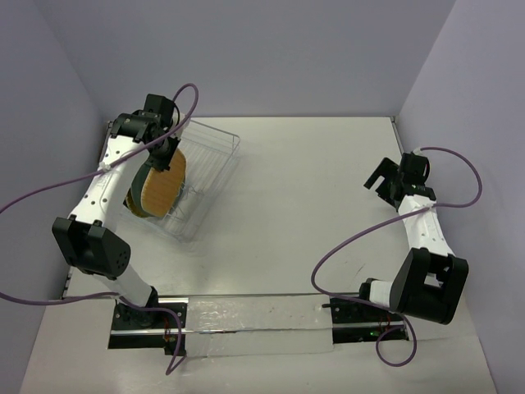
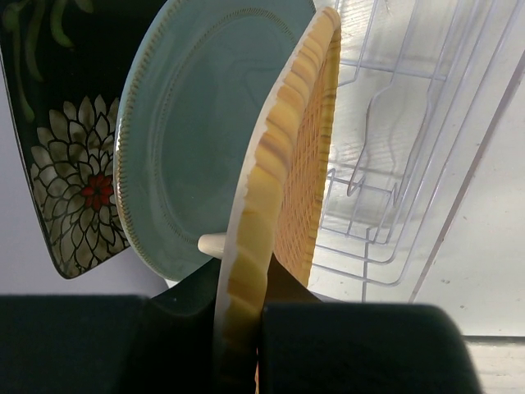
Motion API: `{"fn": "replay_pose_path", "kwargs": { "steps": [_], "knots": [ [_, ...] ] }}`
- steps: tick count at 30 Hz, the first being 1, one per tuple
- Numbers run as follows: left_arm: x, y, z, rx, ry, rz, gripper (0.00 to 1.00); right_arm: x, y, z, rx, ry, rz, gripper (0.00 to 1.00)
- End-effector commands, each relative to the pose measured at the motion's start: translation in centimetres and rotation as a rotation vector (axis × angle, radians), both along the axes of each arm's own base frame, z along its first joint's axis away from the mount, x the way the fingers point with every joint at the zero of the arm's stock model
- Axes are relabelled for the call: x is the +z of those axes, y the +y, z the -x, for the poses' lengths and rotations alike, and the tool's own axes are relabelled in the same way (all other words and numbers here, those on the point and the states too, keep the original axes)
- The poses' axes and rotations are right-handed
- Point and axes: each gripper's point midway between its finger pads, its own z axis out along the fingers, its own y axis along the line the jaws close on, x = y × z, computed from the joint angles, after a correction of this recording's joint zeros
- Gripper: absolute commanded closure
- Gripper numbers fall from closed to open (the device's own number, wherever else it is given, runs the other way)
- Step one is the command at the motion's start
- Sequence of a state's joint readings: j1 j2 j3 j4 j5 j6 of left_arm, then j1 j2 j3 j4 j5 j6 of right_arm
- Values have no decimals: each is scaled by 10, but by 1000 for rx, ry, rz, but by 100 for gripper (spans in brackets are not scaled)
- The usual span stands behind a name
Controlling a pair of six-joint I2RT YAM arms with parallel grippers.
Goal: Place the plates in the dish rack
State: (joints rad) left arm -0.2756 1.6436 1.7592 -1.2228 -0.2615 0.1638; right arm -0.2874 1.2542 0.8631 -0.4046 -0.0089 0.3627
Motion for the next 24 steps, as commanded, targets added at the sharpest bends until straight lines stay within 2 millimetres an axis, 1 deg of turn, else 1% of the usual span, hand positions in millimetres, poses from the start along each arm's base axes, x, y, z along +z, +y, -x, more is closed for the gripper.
{"fn": "replay_pose_path", "kwargs": {
  "steps": [1, 5, 7, 9, 13, 15, 16, 19, 24],
  "knots": [
    [10, 10, -14, 27, -67, -26, 100, 9, -6, -10, -18, -33, 26, 0],
    [9, 8, -24, 39, -71, -32, 100, 8, -6, -11, -20, -33, 23, 0],
    [14, 10, -29, 54, -88, -44, 100, 8, -6, -10, -18, -31, 26, 0],
    [26, 13, -33, 66, -122, -52, 100, 9, -6, -10, -20, -33, 28, 0],
    [45, 16, -26, 72, -165, -38, 100, 10, -8, -11, -24, -35, 34, 0],
    [49, 18, -20, 86, -176, -34, 100, 8, -8, -11, -24, -29, 32, 0],
    [48, 19, -18, 87, -174, -34, 100, 7, -8, -11, -24, -27, 32, 0],
    [36, 14, -13, 71, -138, -15, 100, 5, -7, -12, -17, -21, 24, 0],
    [28, 9, -15, 54, -119, -2, 99, 6, -5, -12, -12, -24, 20, 0]
  ]
}}
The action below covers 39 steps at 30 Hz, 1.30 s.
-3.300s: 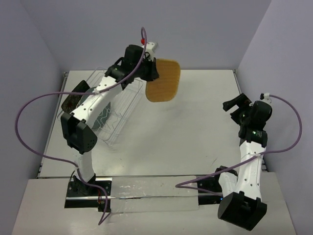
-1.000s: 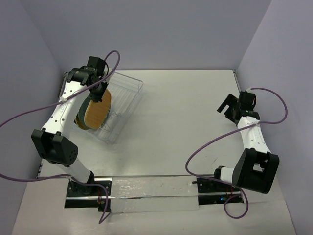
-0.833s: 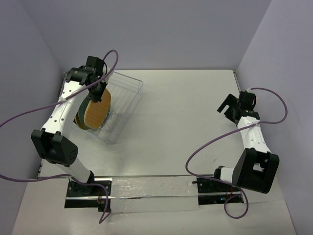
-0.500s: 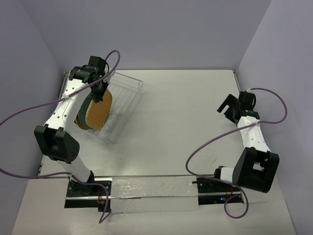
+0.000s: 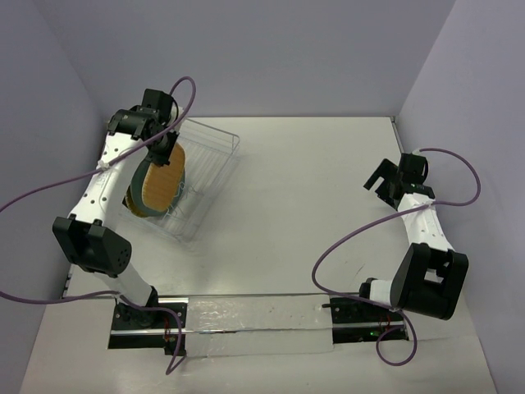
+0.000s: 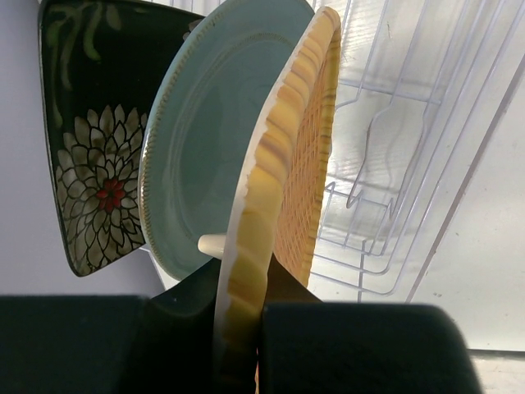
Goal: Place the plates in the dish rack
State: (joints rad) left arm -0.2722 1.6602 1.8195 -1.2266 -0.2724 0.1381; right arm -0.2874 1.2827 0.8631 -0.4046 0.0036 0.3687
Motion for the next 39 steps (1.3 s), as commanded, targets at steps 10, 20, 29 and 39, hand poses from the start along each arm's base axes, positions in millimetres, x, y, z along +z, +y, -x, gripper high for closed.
{"fn": "replay_pose_path", "kwargs": {
  "steps": [10, 20, 29, 39],
  "knots": [
    [2, 13, -1, 52, -41, -60, 98, 18, -2, -11, 3, -64, 24, 0],
    [-22, 1, 1, 98, 13, -132, 97, 21, -5, -10, -8, -71, 38, 0],
    [-18, -18, -8, 76, 1, -157, 93, 22, -6, -9, -12, -72, 40, 0],
    [21, -27, -17, 165, -149, -152, 97, 22, -5, -11, -7, -70, 38, 0]
  ]
}}
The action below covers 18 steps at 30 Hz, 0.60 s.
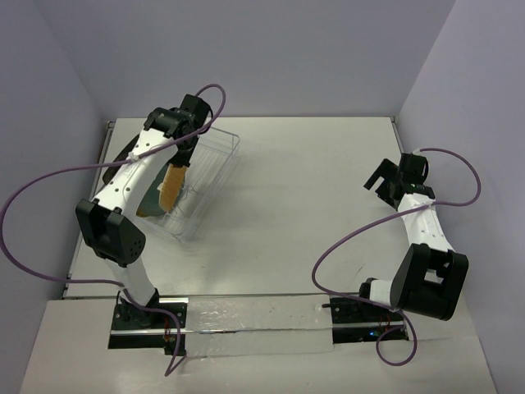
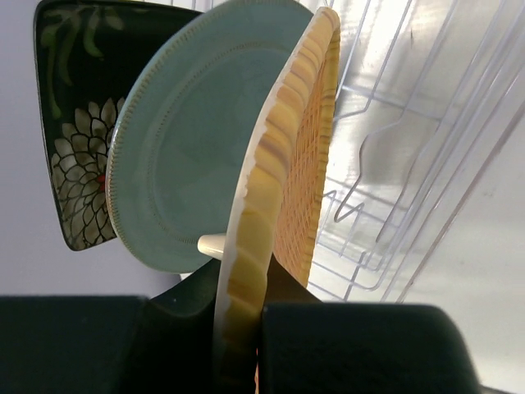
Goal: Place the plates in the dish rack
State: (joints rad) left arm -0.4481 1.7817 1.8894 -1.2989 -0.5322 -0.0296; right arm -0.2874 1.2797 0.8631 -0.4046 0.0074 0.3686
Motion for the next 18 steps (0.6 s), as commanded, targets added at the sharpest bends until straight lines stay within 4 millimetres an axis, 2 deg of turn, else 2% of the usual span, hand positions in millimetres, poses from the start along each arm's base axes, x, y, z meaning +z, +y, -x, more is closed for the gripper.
{"fn": "replay_pose_path", "kwargs": {
  "steps": [1, 11, 16, 18],
  "knots": [
    [32, 3, -13, 77, -152, 23, 97, 20, -4, -11, -4, -68, 33, 0],
    [23, 13, 13, 75, -111, 41, 97, 16, 0, -12, 8, -58, 14, 0],
    [37, 25, 22, 121, -159, 74, 97, 17, 0, -12, 9, -61, 16, 0],
    [35, 27, 25, 125, -152, 80, 96, 17, 0, -12, 8, -63, 17, 0]
  ]
}}
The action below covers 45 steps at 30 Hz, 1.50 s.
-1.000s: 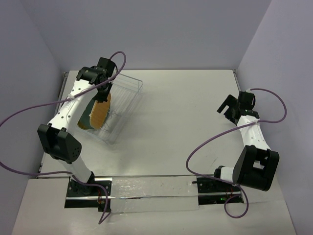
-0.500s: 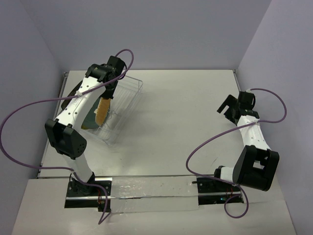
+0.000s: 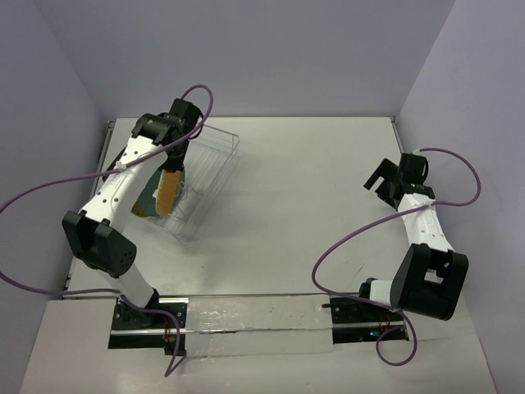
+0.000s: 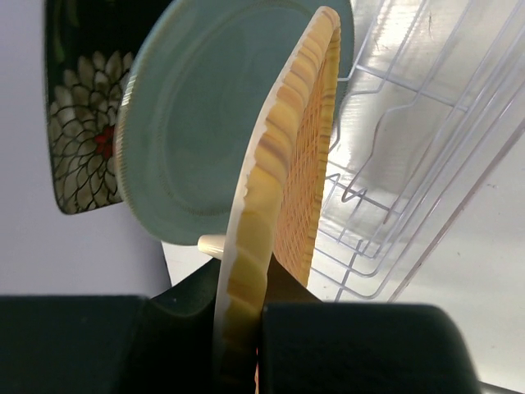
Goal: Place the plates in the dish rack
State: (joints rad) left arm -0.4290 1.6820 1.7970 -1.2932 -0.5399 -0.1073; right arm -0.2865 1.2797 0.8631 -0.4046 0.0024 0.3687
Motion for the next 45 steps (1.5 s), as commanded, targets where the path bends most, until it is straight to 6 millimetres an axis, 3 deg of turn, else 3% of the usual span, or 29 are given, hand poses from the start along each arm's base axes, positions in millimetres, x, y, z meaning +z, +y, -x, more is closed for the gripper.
{"fn": "replay_pose_path", "kwargs": {
  "steps": [1, 15, 24, 32, 39, 41, 45],
  "knots": [
    [26, 14, 4, 52, -107, 23, 96, 17, -1, -11, 4, -63, 20, 0],
    [-8, 7, -11, 32, -20, 10, 97, 14, 0, -11, 8, -55, 22, 0],
    [-6, 1, -21, 30, -25, 26, 96, 12, -2, -11, 0, -43, 28, 0],
    [-33, -4, -33, 22, 40, 2, 96, 10, -4, -11, -8, -38, 36, 0],
    [-47, 3, -36, 49, 66, -20, 87, 8, -5, -11, -9, -28, 38, 0],
    [-48, 4, -38, 53, 65, -28, 75, 7, -5, -11, -9, -26, 37, 0],
    [-47, 6, -42, 61, 58, -36, 61, 7, -5, -11, -8, -25, 38, 0]
  ]
}}
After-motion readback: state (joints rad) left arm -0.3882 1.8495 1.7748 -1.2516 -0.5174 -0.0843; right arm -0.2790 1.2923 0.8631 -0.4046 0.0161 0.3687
